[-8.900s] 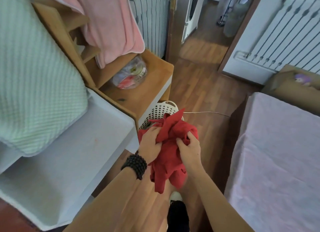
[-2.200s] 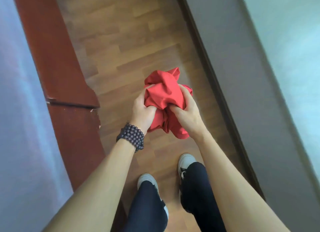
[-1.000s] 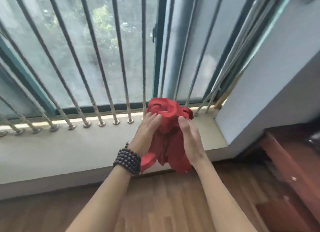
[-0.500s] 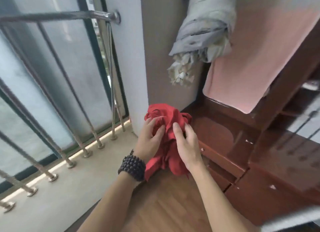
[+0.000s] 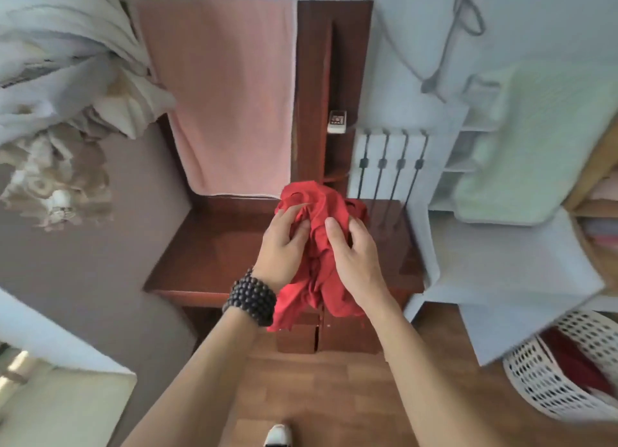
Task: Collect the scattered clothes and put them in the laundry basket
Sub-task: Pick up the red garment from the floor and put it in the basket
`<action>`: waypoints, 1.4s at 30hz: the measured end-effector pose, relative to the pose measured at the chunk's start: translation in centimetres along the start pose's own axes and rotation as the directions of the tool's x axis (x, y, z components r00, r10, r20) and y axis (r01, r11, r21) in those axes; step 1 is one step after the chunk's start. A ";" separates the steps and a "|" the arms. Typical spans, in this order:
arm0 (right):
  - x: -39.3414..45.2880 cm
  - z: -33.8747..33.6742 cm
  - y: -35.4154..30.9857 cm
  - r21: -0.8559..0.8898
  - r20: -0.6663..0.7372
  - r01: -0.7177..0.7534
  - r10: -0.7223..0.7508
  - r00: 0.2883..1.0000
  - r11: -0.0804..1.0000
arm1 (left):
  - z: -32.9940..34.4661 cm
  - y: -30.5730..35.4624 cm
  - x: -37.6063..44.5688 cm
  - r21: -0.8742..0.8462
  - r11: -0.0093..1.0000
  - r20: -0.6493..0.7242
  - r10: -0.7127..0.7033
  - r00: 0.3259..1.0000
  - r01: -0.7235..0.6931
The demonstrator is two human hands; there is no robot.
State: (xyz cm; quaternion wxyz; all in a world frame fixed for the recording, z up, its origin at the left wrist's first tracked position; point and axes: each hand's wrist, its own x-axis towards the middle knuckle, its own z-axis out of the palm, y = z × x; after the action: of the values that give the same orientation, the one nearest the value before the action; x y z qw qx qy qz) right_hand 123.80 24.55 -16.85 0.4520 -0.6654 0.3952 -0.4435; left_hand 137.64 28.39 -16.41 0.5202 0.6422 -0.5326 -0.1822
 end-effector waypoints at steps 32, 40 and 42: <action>-2.3 -43.0 13.4 -0.022 -0.903 -0.383 0.146 0.403 0.924 | 53.2 17.1 4.3 -0.425 0.905 0.829 0.374 0.415 0.034; -2.8 -56.9 16.5 -0.053 -0.898 -0.435 0.148 0.415 0.899 | 66.5 22.7 3.1 -0.410 0.910 0.854 0.357 0.378 0.066; -2.8 -60.5 17.7 -0.060 -0.902 -0.450 0.145 0.406 0.891 | 70.0 23.9 3.0 -0.411 0.909 0.857 0.360 0.368 0.069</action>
State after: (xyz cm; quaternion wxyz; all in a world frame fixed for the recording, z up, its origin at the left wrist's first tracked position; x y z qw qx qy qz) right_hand 63.47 7.00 -22.33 0.1509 -0.3168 0.7443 -0.5682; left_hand 71.77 -4.85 -22.28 0.2634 0.2669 -0.7399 -0.5585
